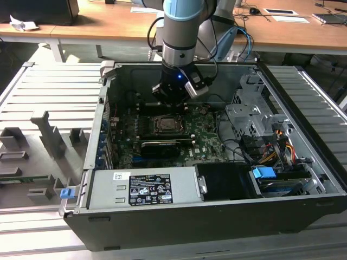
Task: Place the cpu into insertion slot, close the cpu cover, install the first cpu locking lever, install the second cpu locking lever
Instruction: 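Install the first cpu locking lever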
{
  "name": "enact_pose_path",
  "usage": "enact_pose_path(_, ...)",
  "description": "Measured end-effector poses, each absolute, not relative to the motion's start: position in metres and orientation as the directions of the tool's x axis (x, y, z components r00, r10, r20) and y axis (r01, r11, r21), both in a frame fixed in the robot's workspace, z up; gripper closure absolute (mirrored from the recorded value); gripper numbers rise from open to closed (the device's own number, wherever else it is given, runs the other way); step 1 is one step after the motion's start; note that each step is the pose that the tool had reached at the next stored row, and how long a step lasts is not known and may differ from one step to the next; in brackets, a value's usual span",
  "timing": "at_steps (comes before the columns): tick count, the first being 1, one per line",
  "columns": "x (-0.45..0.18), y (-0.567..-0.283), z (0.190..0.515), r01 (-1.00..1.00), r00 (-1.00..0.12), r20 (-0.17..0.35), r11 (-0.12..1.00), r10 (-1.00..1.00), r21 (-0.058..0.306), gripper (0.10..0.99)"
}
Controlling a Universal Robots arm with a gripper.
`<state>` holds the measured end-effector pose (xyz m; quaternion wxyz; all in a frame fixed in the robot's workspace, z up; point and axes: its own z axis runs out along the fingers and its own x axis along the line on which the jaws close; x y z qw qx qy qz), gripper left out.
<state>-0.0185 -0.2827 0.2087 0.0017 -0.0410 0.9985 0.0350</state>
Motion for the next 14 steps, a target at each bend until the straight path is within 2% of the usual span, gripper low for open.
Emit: enact_pose_path(14,-0.0169,-0.2854,0.2034,-0.082,-0.997,-0.006,0.994,-0.082,0.070,0.980)
